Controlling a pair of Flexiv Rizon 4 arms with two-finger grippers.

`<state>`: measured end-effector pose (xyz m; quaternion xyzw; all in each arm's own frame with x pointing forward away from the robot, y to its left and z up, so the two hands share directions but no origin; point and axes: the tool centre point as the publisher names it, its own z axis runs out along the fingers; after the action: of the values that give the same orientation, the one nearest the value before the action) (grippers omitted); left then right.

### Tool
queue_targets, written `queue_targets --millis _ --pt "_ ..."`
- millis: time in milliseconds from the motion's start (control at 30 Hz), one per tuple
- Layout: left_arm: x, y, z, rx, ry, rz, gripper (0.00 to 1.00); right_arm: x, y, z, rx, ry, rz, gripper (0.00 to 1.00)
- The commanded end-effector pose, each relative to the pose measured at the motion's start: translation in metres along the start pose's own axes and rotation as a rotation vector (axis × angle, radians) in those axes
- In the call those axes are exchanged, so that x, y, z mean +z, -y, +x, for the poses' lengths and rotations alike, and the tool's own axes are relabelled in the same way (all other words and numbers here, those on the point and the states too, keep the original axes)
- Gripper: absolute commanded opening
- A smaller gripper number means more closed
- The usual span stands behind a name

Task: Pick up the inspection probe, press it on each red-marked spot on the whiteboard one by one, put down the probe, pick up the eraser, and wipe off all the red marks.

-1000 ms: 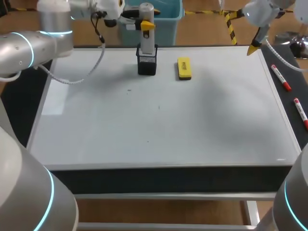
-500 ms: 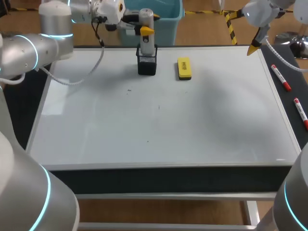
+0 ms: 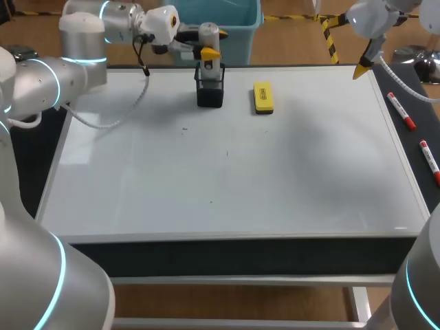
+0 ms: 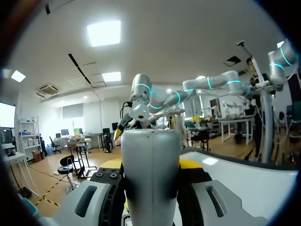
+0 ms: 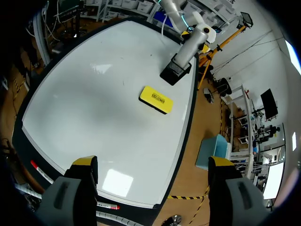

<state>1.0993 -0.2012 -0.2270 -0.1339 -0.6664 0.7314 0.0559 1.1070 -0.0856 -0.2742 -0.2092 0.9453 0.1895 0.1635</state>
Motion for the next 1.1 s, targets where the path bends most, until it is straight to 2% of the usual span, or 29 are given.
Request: queue_targets --millis 33,567,967,1100 --pt "-0.001 -0.013 -0.010 -0.006 -0.062 0.018 0.00 0.000 0.000 -0.001 -0.001 -0.004 0.002 1.00" --pt "-0.001 -0.035 -0.017 -0.001 -0.063 0.018 0.00 0.000 0.000 -0.001 -0.001 -0.004 0.002 1.00" --pt "-0.003 -0.049 -0.018 -0.040 -0.065 -0.006 0.00 0.000 0.000 -0.001 -0.001 -0.004 0.002 1.00" --pt "-0.005 -0.053 -0.020 -0.050 -0.062 -0.013 0.42 0.000 0.000 -0.001 -0.001 -0.004 0.002 1.00"
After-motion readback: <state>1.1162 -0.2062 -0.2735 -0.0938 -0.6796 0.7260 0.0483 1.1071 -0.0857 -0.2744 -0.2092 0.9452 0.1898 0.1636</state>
